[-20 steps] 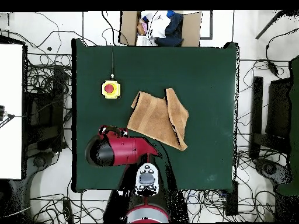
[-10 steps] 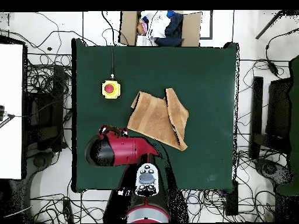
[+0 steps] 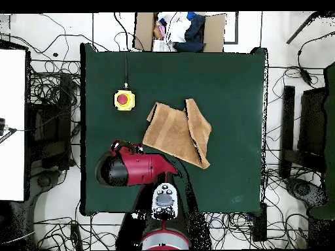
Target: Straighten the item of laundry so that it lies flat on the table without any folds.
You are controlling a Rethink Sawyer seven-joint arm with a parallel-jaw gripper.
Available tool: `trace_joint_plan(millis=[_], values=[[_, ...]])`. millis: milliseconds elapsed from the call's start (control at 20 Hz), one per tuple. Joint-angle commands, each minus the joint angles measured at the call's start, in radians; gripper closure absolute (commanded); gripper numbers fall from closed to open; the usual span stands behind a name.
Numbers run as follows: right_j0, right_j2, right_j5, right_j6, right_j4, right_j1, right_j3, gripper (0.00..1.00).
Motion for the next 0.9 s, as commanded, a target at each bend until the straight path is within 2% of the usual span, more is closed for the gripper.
trace_joint_plan(millis=[50,200,400,650,750,900], values=[[0.241,0.015,-0.113,0.289,0.039,0.103,0.072,0.0],[0.341,-0.058,-0.111,0.358,0.068,0.113,0.048,0.0],[0.386,-0.117,-0.089,0.335,0.082,0.073,0.054,0.0],[0.341,-0.126,-0.008,0.208,0.083,-0.068,0.09,0.0],[0.292,-0.089,-0.015,0.151,0.087,-0.06,0.097,0.0],[0.248,-0.06,-0.035,0.125,0.073,-0.008,0.073,0.0]])
